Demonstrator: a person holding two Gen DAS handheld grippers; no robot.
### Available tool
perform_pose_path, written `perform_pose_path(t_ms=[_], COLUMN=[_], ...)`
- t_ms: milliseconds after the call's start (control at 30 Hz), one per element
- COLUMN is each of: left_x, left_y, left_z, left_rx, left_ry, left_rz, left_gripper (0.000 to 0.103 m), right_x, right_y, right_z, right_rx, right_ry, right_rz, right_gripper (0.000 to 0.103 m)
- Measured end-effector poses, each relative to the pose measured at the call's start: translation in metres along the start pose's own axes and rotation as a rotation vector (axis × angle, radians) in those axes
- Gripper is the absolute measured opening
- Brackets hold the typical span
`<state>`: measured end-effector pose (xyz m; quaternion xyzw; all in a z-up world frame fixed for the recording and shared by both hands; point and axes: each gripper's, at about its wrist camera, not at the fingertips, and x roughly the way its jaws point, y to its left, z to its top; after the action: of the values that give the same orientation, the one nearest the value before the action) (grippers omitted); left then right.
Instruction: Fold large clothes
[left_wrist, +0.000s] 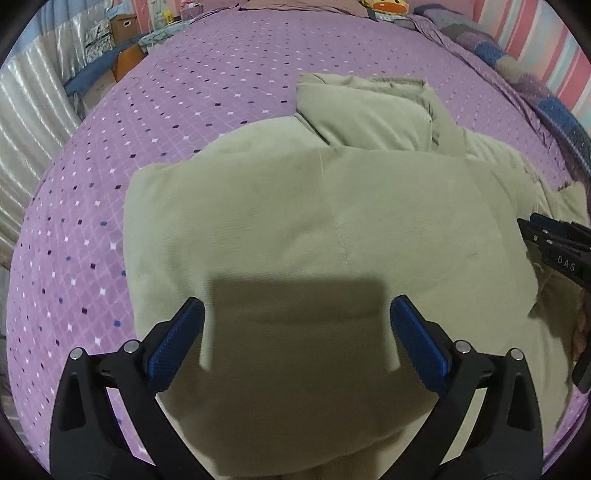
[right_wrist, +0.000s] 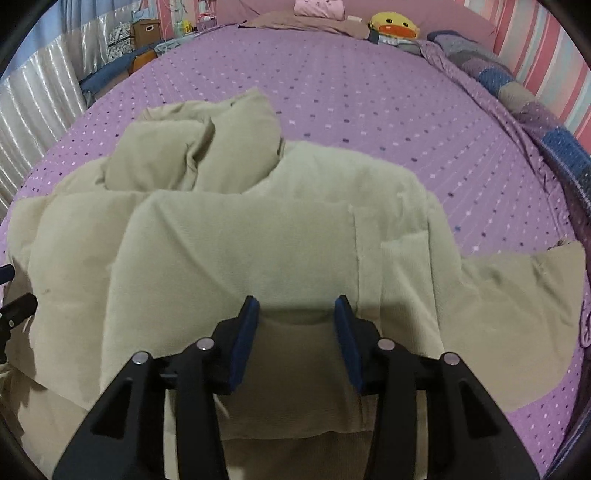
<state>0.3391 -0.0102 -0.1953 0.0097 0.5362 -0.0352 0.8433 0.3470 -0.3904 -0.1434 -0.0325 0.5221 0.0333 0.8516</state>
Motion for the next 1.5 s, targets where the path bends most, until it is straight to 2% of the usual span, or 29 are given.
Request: perform_pose_path(t_ms=[200, 267, 333, 467, 733, 867, 1100, 1133, 1200, 1233, 1300, 1333, 1367, 1433, 1500], left_x=[-0.011, -0.019, -0.030, -0.051, -0.061, -0.057, -0.051, -0.052, -0.051, -0.052, -0.054, -0.057, -0.059, -0.065, -0.070], left_y=[0.005, 0.007, 0.008, 0.005, -0.003, -0.004, -0.006, -0.007, -0.010, -0.011, -0.013, -0.013, -0.014, -0.015, -0.014], left_z=[0.001, 0.002, 0.003, 0.006, 0.013, 0.019, 0.014, 0.012, 0.008, 0.007, 0.006, 0.006, 0.005, 0.005, 0.007], left_rx=[-0.025, -0.034, -0.041, -0.037, -0.021, -0.012, 0.013, 0.019, 0.032, 0.037, 0.039, 0.041, 0.041, 0.039, 0.037], left_ry=[-0.006, -0.024, -0.042, -0.078, -0.088, -0.077, -0.047, -0.043, -0.040, -0.040, -0.036, -0.035, -0.037, -0.057, -0.072], left_rz=[-0.015, -0.022, -0.037, -0.047, -0.012, 0.002, 0.044, 0.046, 0.052, 0.057, 0.061, 0.056, 0.055, 0.074, 0.084], left_gripper=[0.100, 0.100, 0.100, 0.100, 0.100, 0.100, 0.100, 0.100, 0.100, 0.100, 0.100, 0.100, 0.100, 0.100, 0.100], right_x=[-0.012, -0.021, -0.041, -0.079, -0.081, -0.076, -0.044, -0.038, -0.021, -0.011, 0.003, 0.007, 0.002, -0.017, -0.049], right_y=[-0.003, -0.009, -0.019, -0.061, -0.218, -0.285, -0.375, -0.384, -0.399, -0.403, -0.405, -0.405, -0.402, -0.395, -0.384], right_z=[0.000, -0.001, -0.007, -0.018, -0.048, -0.057, -0.074, -0.078, -0.085, -0.088, -0.094, -0.096, -0.095, -0.088, -0.076], right_rx=[0.010, 0.025, 0.043, 0.100, 0.405, 0.493, 0.637, 0.664, 0.738, 0.769, 0.828, 0.861, 0.866, 0.816, 0.740], right_ry=[-0.011, -0.038, -0.082, -0.175, -0.143, -0.131, -0.083, -0.080, -0.080, -0.070, -0.067, -0.081, -0.117, -0.192, -0.262], right_rz=[0.014, 0.064, 0.117, 0.023, -0.139, -0.207, -0.214, -0.186, -0.070, -0.025, 0.068, 0.127, 0.117, 0.070, -0.010], right_gripper=[0.051, 0.068, 0.078, 0.090, 0.090, 0.090, 0.090, 0.090, 0.089, 0.087, 0.059, 0.038, 0.022, 0.012, 0.010])
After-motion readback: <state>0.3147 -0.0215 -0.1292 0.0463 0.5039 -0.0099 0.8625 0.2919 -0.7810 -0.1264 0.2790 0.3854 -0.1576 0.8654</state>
